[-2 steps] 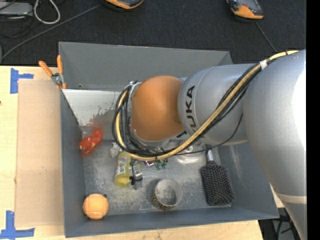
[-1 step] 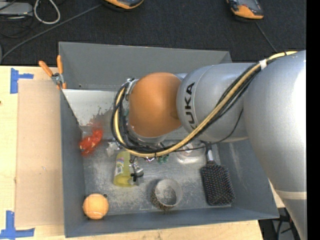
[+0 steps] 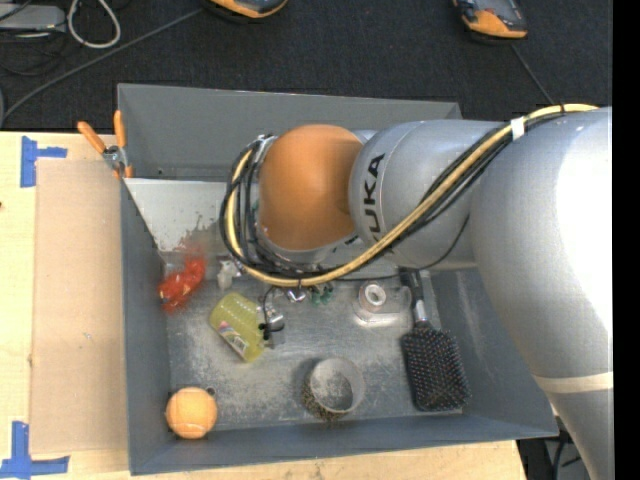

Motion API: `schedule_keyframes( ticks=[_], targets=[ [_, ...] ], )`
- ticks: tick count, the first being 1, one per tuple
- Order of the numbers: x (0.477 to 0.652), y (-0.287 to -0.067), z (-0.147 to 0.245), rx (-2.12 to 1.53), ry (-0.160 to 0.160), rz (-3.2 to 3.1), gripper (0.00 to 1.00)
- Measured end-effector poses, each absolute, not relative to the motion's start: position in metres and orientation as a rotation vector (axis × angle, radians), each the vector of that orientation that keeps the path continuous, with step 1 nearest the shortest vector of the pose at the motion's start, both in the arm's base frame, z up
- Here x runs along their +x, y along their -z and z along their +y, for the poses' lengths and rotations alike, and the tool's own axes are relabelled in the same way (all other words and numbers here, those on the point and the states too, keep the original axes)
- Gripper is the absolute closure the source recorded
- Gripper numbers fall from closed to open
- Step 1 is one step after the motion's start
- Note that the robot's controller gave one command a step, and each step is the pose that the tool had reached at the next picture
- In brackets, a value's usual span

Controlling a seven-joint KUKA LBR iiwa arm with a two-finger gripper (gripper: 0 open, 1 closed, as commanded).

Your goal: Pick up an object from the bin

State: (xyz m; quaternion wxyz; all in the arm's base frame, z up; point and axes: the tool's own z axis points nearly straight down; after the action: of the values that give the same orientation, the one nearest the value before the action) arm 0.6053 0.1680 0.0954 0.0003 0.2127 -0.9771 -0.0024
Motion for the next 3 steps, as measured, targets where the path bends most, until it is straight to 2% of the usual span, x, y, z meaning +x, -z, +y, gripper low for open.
schedule_keyframes(
  ticks=[1, 3],
  targets=[
    [0.5770, -0.1026, 0.1687, 0.837, 0.011, -3.020, 1.00],
    [0.5769, -0.0997, 0.1697, 0.866, 0.011, -3.014, 1.00]
  ],
)
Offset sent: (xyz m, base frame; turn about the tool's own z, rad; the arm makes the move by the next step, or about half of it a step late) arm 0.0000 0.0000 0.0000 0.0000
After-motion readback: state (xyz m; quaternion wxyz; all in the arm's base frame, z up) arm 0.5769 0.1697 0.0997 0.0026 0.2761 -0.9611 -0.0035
